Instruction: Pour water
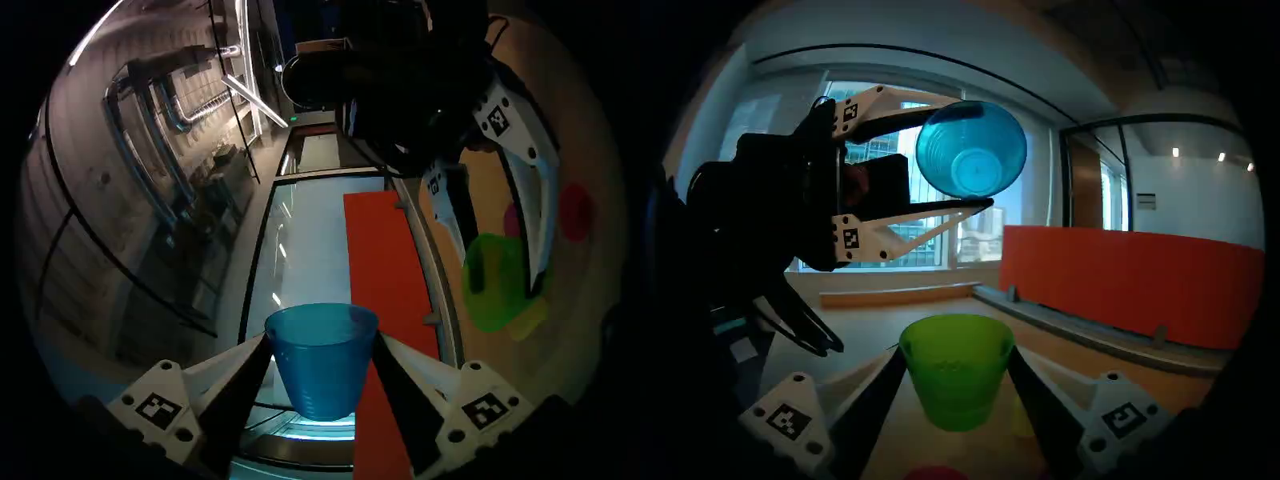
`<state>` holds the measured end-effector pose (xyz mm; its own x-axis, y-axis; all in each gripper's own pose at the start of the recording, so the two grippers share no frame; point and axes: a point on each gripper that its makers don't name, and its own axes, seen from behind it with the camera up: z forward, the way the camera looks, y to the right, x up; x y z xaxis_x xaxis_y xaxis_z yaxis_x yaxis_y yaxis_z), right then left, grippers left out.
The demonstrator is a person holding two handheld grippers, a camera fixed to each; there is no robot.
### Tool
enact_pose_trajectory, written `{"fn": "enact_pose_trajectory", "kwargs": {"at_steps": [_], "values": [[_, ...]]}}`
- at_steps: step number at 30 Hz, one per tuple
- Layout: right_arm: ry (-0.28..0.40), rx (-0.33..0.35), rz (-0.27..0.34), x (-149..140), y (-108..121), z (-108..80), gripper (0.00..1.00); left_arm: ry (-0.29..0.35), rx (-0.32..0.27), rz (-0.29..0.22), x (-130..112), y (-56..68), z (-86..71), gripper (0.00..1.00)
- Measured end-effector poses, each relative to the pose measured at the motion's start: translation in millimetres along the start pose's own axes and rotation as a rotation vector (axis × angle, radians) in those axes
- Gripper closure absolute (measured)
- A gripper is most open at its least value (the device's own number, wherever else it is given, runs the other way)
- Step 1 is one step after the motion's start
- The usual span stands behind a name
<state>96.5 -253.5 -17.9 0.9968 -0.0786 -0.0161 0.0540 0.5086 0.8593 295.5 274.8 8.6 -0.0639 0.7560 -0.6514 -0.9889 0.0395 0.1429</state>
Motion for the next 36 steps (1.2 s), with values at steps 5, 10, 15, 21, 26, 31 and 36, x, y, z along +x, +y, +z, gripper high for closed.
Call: {"fn": "enact_pose_trajectory", "kwargs": {"at_steps": [5,10,15,21,26,31,36], "values": [[0.002,0.001,0.000,0.9,-0.3,-0.4,0.10,0.000,-0.001,-0.010,-1.8,-0.1,0.6,0.15],[0.003,-0.001,0.000,1.2,-0.1,-0.8,0.10,0.000,-0.002,-0.033,-5.1,-1.5,1.1,0.15],[0.004,-0.001,0.000,2.4,-0.7,-1.9,0.10,-0.005,0.001,-0.080,-11.0,-3.8,2.0,0.15],[0.009,-0.006,0.001,5.1,-0.1,-3.6,0.10,-0.015,-0.004,-0.190,-17.9,-0.8,2.7,0.15],[0.011,-0.010,0.000,6.0,0.7,-5.4,0.10,-0.017,-0.012,-0.301,-21.1,4.7,2.9,0.15],[0.012,-0.010,-0.002,7.6,-1.1,-6.4,0.10,-0.022,-0.018,-0.420,-25.7,9.9,4.0,0.15],[0.015,-0.010,-0.004,9.1,-2.4,-7.4,0.10,-0.031,-0.014,-0.552,-32.8,11.7,4.5,0.15]]}}
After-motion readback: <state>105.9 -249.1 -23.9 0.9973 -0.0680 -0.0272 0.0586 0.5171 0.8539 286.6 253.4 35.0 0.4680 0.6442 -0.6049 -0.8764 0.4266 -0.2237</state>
